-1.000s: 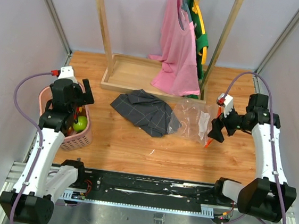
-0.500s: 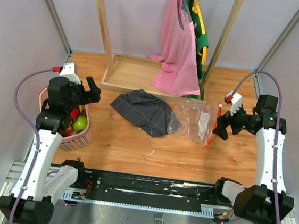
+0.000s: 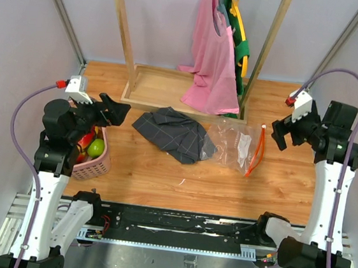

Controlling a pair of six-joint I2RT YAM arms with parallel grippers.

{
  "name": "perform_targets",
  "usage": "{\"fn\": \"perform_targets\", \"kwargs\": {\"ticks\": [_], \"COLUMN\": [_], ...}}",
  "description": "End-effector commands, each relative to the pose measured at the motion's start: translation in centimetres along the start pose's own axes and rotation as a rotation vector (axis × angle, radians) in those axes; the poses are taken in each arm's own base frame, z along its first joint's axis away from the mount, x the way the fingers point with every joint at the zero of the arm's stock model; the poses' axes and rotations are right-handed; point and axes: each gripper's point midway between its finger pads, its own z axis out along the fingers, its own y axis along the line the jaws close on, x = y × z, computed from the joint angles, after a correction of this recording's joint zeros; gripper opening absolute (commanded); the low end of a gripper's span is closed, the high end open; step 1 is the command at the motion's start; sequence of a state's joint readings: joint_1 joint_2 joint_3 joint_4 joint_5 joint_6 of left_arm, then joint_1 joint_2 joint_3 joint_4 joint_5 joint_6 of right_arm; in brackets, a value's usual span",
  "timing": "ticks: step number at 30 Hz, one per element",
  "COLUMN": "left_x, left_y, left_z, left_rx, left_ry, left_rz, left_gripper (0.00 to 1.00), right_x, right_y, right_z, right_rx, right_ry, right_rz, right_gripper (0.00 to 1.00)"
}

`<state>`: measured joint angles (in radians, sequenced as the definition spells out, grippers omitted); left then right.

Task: Open the zip-top bag and remove the fake food
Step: Reset both arms

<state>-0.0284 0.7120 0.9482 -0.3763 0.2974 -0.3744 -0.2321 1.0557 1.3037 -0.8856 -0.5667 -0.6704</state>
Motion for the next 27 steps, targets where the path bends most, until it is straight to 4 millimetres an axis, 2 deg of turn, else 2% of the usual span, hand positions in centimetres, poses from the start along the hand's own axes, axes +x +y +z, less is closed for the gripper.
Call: {"fn": "perform_targets", "kwargs": {"ticks": [1, 8, 14, 16, 20, 27], "left_x": [-3.4, -9.0, -14.3, -15.4, -17.1, -18.4], "left_y": [-4.5, -7.7, -10.3, -10.8, -11.9, -13.3], "left_z": [-1.0, -2.6, -5.1, -5.7, -6.4, -7.0], "left_rx": [0.183, 0.227, 0.245, 0.245, 0.264, 0.315], "left_ry": [-0.064, -0.110, -0.208, -0.231, -0.264, -0.281], "left_rz": [-0.031, 0.048, 0.132, 0.152, 0.172, 0.178], "left_gripper": [0.99, 0.99, 0.99, 0.99, 0.99, 0.99], "right_x": [-4.9, -11.8, -16.1, -17.3, -18.7, -20.2], "right_y": [-3.3, -2.4, -2.3, -2.2, -2.1, -1.6], "right_z": [-2.9, -5.7, -8.6, -9.7, -11.7, -14.7], "right_rx": [0.171, 0.074, 0.051, 0.060, 0.093, 0.143], "right_ry": [-0.120, -0.307, -0.407, -0.441, -0.472, -0.504], "right_rz": [0.113, 0.114, 0.093, 0.098, 0.126, 0.122], "right_gripper": [0.98, 0.98, 0.98, 0.98, 0.98, 0.98]}}
